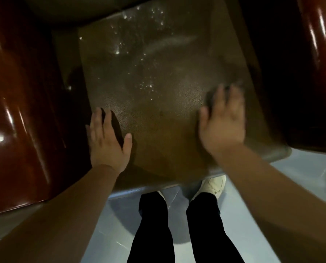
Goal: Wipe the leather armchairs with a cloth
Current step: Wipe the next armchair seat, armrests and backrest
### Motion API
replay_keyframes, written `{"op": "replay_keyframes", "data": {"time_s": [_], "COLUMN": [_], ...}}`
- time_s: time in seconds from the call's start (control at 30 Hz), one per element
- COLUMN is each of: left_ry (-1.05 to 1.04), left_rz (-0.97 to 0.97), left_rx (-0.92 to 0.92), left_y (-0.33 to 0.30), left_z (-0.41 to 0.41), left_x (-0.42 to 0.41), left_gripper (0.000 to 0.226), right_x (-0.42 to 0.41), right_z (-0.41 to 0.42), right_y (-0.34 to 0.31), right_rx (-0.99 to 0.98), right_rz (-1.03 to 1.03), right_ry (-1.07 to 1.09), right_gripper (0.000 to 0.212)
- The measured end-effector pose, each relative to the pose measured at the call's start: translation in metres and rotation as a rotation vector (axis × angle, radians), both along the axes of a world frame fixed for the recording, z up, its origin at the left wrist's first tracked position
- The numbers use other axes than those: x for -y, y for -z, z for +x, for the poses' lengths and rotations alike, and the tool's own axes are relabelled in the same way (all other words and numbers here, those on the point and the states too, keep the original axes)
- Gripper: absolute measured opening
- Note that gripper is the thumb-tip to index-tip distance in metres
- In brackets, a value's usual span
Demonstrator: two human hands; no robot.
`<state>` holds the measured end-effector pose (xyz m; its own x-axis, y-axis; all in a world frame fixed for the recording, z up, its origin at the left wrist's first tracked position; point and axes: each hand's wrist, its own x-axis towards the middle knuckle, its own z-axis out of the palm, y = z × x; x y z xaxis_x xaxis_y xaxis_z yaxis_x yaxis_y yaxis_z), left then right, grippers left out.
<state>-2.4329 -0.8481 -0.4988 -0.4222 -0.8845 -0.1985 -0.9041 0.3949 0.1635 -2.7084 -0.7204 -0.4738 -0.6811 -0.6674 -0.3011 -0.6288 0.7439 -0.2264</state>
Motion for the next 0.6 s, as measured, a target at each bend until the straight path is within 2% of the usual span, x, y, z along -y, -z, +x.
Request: {"op": "replay_keyframes", "data": {"time_s": [0.1, 0.17, 0.2, 0.23, 0.27, 0.33, 0.4, 0.43, 0.47, 0.5, 0.6], "left_ry": [-0.016, -0.002, -0.001, -0.002, -0.002, -0.004, -0.012, -0.016, -0.020, -0.022, -0.018], "left_rz": [-0.036, -0.039, -0.037, -0.035, -0.033, -0.025, -0.013, -0.004, 0.004, 0.012, 0.051], "left_rx": [-0.058, -0.067, -0.077, -0.090, -0.104, -0.124, -0.129, -0.125, -0.121, -0.115, -0.110], "left_y": [0.010, 0.014, 0.015, 0.016, 0.017, 0.020, 0.022, 0.021, 0.019, 0.016, 0.004], "left_z": [0.005, 0.010, 0.011, 0.012, 0.010, 0.009, 0.010, 0.009, 0.008, 0.007, 0.003], "left_x": [-0.004, -0.001, 0.001, 0.003, 0.003, 0.002, 0.003, 0.004, 0.005, 0.005, 0.003], "left_gripper": [0.084, 0.085, 0.085, 0.086, 0.086, 0.086, 0.088, 0.089, 0.089, 0.089, 0.087], "right_x": [0.012, 0.011, 0.011, 0.011, 0.011, 0.012, 0.023, 0.032, 0.042, 0.050, 0.057], "right_z": [0.050, 0.027, 0.008, -0.011, -0.029, -0.059, -0.061, -0.049, -0.031, -0.009, 0.054], "right_y": [0.006, 0.011, 0.011, 0.011, 0.012, 0.009, 0.003, -0.002, -0.006, -0.009, -0.010], "right_rx": [0.065, 0.064, 0.044, 0.023, 0.007, -0.019, -0.003, 0.017, 0.033, 0.051, 0.141], "right_rz": [-0.076, -0.133, -0.114, -0.075, -0.046, -0.053, -0.119, -0.141, -0.149, -0.154, -0.194], "right_ry": [-0.506, -0.810, -0.881, -0.866, -0.757, -0.373, 0.056, 0.179, 0.181, 0.066, -0.630], "right_gripper": [0.072, 0.070, 0.073, 0.077, 0.077, 0.066, 0.070, 0.075, 0.078, 0.077, 0.063]}}
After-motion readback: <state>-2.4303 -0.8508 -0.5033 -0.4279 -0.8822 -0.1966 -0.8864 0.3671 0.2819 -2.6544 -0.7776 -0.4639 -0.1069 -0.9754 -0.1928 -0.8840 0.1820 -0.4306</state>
